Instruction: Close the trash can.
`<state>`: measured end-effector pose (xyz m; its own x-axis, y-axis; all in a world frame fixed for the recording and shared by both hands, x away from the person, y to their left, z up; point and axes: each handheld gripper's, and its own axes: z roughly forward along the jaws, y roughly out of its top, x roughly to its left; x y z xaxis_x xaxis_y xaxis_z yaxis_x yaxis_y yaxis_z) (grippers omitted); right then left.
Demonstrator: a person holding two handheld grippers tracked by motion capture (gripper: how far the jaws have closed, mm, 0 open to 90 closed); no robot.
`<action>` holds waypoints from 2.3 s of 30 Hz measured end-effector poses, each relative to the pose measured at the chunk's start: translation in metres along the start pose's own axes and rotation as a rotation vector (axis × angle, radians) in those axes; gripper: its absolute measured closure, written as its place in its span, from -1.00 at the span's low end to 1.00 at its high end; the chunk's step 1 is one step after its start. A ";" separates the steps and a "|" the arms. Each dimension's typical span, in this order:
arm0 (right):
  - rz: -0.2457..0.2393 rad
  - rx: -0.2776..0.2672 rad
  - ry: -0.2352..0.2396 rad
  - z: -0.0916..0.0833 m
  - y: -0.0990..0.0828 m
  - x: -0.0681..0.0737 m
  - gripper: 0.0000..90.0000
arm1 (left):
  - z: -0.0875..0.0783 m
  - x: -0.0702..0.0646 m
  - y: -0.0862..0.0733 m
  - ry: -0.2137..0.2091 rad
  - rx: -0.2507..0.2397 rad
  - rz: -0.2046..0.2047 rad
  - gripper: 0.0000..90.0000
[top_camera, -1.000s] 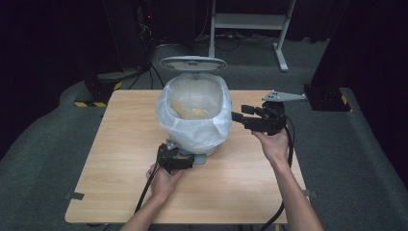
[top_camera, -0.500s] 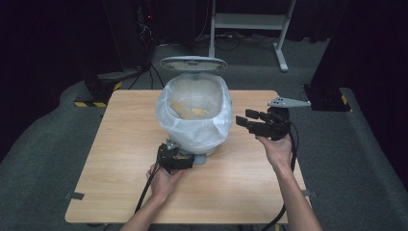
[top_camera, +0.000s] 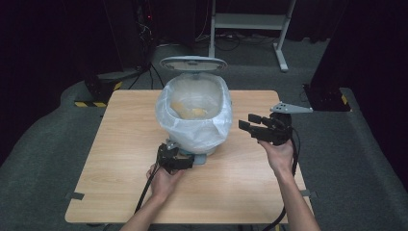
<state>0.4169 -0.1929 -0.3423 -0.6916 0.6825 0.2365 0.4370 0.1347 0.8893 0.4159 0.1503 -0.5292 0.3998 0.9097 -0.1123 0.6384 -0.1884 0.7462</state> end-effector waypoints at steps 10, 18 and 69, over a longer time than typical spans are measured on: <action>0.018 0.007 -0.015 -0.003 -0.013 -0.004 0.00 | 0.000 0.000 0.000 0.000 0.000 0.000 -0.86; 0.036 0.018 -0.029 -0.003 -0.027 -0.008 0.00 | 0.000 0.000 0.000 0.000 0.000 0.000 -0.86; 0.052 0.229 -0.302 0.048 -0.157 -0.029 -0.06 | -0.001 0.001 0.000 -0.003 0.006 0.007 -0.85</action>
<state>0.3960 -0.1991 -0.5071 -0.4794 0.8689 0.1230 0.6083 0.2280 0.7602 0.4158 0.1510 -0.5288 0.4066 0.9071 -0.1091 0.6392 -0.1972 0.7433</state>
